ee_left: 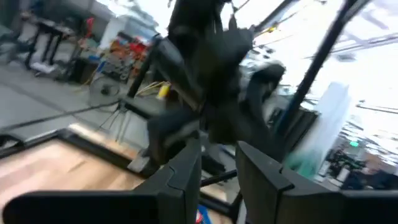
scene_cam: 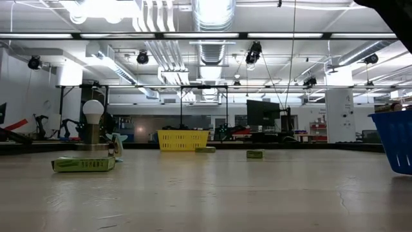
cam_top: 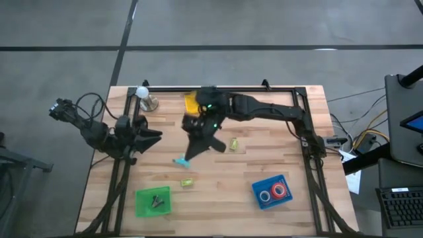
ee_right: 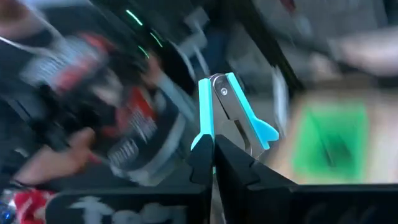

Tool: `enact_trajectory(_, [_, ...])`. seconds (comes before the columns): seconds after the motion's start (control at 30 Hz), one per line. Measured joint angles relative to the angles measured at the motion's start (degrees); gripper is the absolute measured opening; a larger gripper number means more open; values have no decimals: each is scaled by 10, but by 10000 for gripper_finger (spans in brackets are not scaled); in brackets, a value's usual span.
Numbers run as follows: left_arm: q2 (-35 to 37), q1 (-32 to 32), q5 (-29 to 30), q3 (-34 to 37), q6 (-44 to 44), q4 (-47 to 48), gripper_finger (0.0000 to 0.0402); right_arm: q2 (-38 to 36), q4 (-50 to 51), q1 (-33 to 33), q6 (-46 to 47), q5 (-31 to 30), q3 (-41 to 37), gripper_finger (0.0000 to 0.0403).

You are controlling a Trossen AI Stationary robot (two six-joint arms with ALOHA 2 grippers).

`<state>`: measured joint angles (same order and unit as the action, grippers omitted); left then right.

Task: Pick and place Stapler, Stapler remover, tape
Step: Put the right light blue staple remover into the green basket

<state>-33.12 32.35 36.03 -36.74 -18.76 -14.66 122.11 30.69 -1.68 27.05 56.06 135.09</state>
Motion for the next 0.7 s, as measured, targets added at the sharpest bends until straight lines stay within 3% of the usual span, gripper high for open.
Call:
enact_trajectory(0.17, [-7,0,-64,-19,84,-92,101,-8,-322,1,186,1,-5,8])
enact_trajectory(0.27, [-13,0,-113,-43,108,-95,101,-9,-428,2,229,-10,-5,8])
enact_trajectory(0.6, [-89,-21,-225,-151,80,-84,101,-1,-463,23,267,-22,-7,8])
enact_trajectory(0.7, [-118,-33,-235,-180,53,-56,101,-1,-467,28,257,-22,-7,8])
